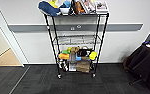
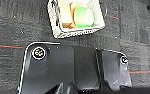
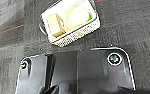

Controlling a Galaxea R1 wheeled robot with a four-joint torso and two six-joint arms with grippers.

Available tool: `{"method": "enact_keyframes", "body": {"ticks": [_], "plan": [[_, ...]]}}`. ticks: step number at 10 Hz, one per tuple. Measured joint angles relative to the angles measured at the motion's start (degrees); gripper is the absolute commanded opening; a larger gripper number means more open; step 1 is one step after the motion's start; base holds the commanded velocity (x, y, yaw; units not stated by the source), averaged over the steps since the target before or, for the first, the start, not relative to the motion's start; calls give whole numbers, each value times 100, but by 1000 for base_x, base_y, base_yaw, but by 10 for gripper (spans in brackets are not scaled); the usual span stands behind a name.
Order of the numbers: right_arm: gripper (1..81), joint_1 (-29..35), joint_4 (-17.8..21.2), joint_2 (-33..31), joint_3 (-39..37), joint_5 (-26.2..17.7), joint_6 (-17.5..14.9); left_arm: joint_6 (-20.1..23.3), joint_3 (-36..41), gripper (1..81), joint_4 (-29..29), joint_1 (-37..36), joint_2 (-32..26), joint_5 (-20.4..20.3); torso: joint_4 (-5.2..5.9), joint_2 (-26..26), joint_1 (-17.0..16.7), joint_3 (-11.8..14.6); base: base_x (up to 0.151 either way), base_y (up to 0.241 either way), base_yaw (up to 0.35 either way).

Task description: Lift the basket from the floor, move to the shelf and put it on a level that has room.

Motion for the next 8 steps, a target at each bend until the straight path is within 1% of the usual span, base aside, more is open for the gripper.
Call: {"method": "enact_keyframes", "body": {"ticks": [4,6,8], "plan": [[811,317,-2,-83,6,-48,20,-4,-2,811,-306,-184,-2,-35,0,-769,494,-719,0,0,0],[811,400,-6,-91,23,-46,17,-4,-5,811,-521,-233,-2,-16,0,-1038,673,-839,0,0,0],[811,413,-4,-94,65,-72,17,-4,-16,811,-584,-317,26,-24,0,-1419,911,-865,0,0,0]]}}
